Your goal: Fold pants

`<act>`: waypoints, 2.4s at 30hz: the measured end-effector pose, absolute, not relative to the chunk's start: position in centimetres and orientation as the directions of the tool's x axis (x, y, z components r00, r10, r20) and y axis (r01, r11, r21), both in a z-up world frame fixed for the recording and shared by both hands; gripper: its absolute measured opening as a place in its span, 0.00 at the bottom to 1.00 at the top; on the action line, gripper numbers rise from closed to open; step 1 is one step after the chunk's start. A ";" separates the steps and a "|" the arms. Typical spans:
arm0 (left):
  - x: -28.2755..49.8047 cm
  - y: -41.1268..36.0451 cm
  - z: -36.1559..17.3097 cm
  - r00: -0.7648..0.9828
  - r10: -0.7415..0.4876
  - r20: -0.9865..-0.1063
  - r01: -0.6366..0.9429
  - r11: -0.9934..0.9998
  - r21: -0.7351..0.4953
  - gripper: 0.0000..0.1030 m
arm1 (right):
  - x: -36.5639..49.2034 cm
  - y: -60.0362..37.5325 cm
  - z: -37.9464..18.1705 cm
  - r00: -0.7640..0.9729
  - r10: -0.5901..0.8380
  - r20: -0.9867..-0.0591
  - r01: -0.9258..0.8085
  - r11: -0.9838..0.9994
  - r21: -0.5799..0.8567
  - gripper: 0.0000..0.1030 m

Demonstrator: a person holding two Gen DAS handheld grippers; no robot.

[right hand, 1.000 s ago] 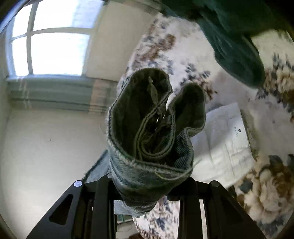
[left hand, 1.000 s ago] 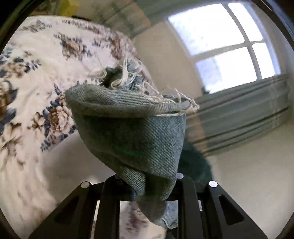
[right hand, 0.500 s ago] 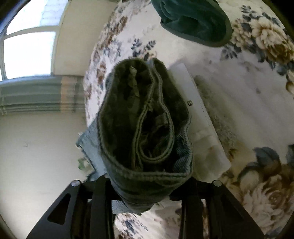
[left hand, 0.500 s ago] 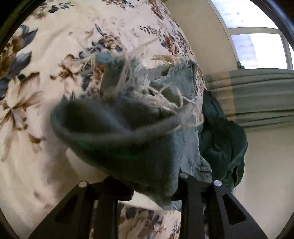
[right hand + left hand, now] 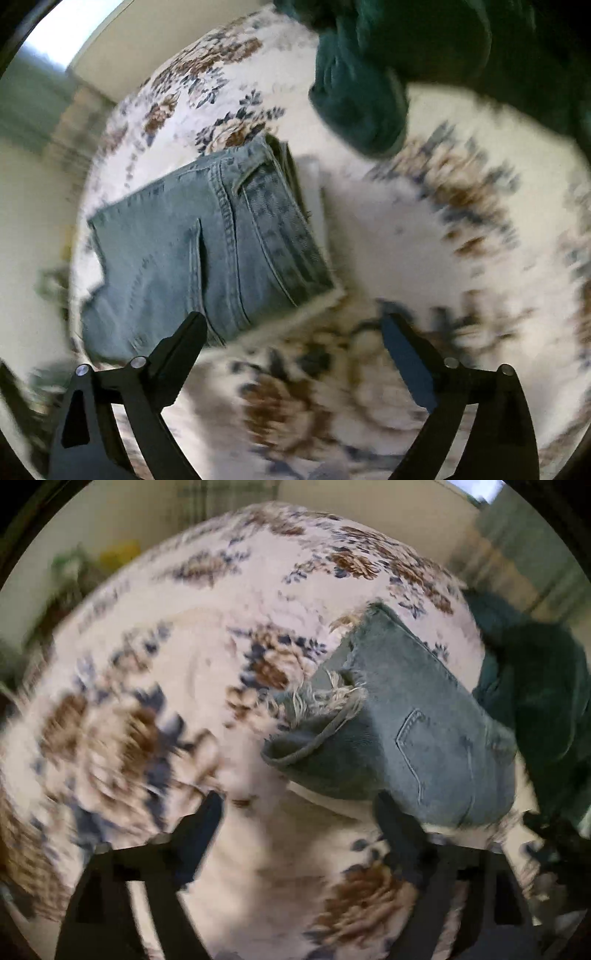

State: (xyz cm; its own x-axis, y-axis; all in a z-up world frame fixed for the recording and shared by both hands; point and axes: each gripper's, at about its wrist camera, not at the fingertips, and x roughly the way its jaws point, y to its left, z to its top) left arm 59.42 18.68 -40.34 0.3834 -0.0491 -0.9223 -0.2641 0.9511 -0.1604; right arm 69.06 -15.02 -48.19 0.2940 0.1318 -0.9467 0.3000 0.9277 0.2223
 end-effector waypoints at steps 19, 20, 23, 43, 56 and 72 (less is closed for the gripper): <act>43.7 12.6 -20.0 0.582 0.061 -0.811 -0.089 0.996 0.012 0.96 | 46.9 -10.9 -22.2 0.524 -0.108 -0.845 0.167 0.986 -0.022 1.00; 42.2 12.5 -18.8 0.596 0.061 -0.800 -0.087 0.996 0.011 0.96 | 45.5 -10.8 -20.9 0.536 -0.103 -0.838 0.163 0.987 -0.018 1.00; 38.5 12.2 -15.9 0.629 0.055 -0.776 -0.082 0.997 0.004 0.96 | 40.3 -10.5 -16.6 0.580 -0.105 -0.808 0.151 0.988 -0.020 1.00; 21.9 14.4 -4.5 0.744 0.023 -0.668 -0.047 0.999 -0.018 0.96 | 16.8 -5.3 1.2 0.739 -0.107 -0.665 0.085 0.994 -0.065 1.00; 18.8 16.3 -3.1 0.765 0.012 -0.644 -0.025 1.000 -0.010 1.00 | 13.3 -2.6 3.5 0.760 -0.103 -0.642 0.099 0.994 -0.043 1.00; 18.2 16.5 -3.0 0.765 0.039 -0.642 -0.040 0.999 0.012 1.00 | 13.3 -2.3 3.3 0.757 -0.084 -0.648 0.087 0.996 -0.027 1.00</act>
